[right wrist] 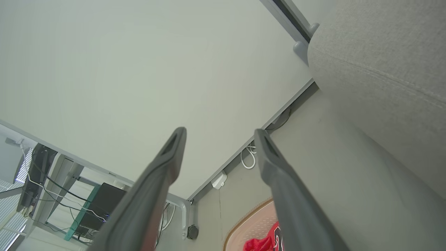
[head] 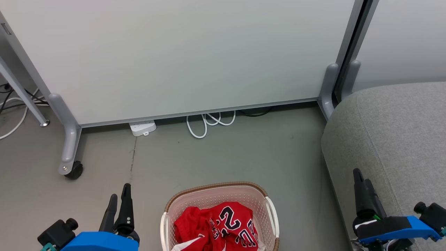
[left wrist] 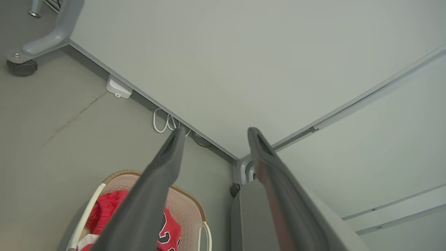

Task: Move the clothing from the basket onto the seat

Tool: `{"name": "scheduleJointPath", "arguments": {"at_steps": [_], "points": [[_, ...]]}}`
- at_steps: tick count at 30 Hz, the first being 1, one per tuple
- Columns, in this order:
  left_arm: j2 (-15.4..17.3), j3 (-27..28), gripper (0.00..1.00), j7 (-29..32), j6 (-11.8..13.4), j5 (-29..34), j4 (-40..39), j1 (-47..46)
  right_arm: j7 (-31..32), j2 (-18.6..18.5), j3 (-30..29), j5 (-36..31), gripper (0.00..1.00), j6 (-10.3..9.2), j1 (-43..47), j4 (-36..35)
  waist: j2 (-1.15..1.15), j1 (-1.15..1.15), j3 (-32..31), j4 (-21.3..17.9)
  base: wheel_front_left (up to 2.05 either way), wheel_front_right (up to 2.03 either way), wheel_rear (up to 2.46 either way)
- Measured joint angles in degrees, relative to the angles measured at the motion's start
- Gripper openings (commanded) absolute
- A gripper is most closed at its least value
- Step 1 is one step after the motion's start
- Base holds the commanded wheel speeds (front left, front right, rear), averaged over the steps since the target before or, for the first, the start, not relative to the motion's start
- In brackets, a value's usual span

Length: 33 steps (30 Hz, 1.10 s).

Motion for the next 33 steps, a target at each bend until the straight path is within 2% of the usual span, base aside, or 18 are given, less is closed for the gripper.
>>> {"name": "scheduleJointPath", "arguments": {"at_steps": [10,33], "points": [[0.1,-0.9,1.0,-1.8,1.0,8.7,-0.4,-0.1,-0.9,0.0,0.2,-8.1,1.0,0.01,0.4,-0.9,0.0,0.0,0.0,0.0,0.0,0.0,0.0],[0.4,-2.2,1.0,-5.5,2.5,22.0,-1.2,-0.1,-2.4,0.0,0.5,-23.8,1.0,0.01,1.2,-2.8,0.0,-0.01,0.3,0.2,0.0,0.0,0.0]]}}
